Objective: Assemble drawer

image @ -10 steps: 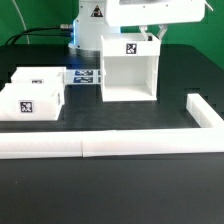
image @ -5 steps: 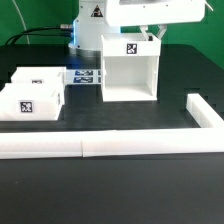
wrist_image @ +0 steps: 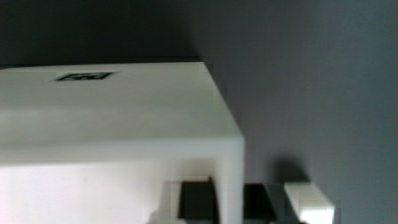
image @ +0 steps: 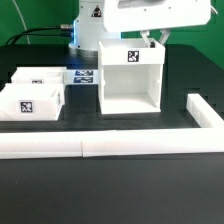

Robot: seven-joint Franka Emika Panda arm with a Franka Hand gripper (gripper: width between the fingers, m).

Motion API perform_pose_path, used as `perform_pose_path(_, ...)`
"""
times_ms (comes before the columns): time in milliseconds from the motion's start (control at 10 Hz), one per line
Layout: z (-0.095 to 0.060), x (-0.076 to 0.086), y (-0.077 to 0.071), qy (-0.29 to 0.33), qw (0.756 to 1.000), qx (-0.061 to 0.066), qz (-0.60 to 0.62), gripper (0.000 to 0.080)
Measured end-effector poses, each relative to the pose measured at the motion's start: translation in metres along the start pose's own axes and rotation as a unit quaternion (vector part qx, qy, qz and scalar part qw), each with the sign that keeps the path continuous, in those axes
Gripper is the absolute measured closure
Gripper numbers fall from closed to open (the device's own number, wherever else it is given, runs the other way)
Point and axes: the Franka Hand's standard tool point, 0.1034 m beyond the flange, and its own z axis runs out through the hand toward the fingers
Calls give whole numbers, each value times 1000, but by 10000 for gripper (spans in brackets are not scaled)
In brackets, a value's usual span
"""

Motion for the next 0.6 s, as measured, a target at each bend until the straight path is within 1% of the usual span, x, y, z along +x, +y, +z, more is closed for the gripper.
perform_pose_path(200,-1,37,8,17,1000,7,-4,762)
perform_pose_path(300,-2,59,11,27,1000,9,0,762)
perform_pose_path(400,-3,77,9,38,999,12,1,761)
perform_pose_path(600,-4,106,3,55,998,16,4,760)
